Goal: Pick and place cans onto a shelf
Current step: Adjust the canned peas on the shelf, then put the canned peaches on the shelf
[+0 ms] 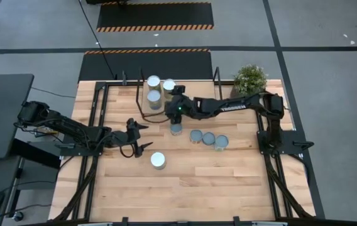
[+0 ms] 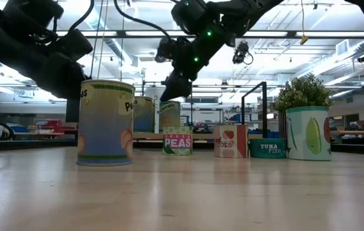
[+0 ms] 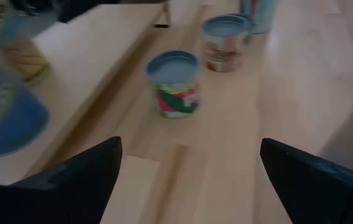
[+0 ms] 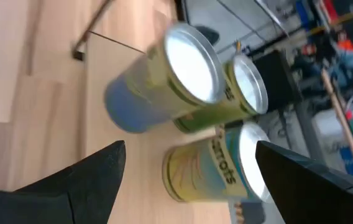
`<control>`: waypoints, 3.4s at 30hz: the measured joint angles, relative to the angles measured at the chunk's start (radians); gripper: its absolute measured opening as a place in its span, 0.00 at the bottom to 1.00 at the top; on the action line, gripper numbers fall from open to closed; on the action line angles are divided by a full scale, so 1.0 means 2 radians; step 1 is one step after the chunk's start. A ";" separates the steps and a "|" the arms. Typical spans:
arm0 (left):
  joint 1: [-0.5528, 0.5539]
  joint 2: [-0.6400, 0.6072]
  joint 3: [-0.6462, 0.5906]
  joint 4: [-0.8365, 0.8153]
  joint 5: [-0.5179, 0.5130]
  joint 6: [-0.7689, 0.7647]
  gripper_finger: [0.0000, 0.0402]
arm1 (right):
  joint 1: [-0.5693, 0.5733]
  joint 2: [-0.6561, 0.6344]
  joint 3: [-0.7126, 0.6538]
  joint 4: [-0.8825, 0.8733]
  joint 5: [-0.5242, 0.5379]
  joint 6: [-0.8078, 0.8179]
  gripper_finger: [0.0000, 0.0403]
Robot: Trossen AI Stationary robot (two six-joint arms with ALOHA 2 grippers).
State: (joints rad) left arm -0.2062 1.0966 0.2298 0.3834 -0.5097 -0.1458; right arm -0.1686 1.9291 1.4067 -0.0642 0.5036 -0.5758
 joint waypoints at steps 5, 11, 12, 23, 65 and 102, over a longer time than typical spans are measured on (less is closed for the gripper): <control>0.000 0.000 0.000 -0.002 0.021 0.000 0.97 | 0.006 0.032 -0.001 0.067 -0.002 -0.025 0.91; 0.000 0.000 0.000 -0.010 0.021 0.000 0.97 | 0.012 0.077 -0.001 0.133 0.032 -0.071 0.91; 0.000 0.000 0.000 -0.010 0.021 0.000 0.97 | 0.012 0.077 -0.002 0.132 0.032 -0.073 0.91; 0.000 0.000 0.000 -0.010 0.021 0.000 0.97 | -0.013 0.084 -0.001 0.169 0.005 -0.095 0.91; 0.000 0.000 0.000 -0.032 0.098 -0.019 0.97 | 0.055 0.012 -0.001 0.152 0.012 -0.082 0.90; -0.016 0.002 0.000 -0.062 0.211 -0.075 0.97 | 0.220 0.005 -0.018 -0.029 -0.064 0.245 0.89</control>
State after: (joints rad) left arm -0.2391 1.1000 0.2295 0.2584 -0.0874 -0.2966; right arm 0.2716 1.9394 1.3716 -0.1215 0.3761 -0.0858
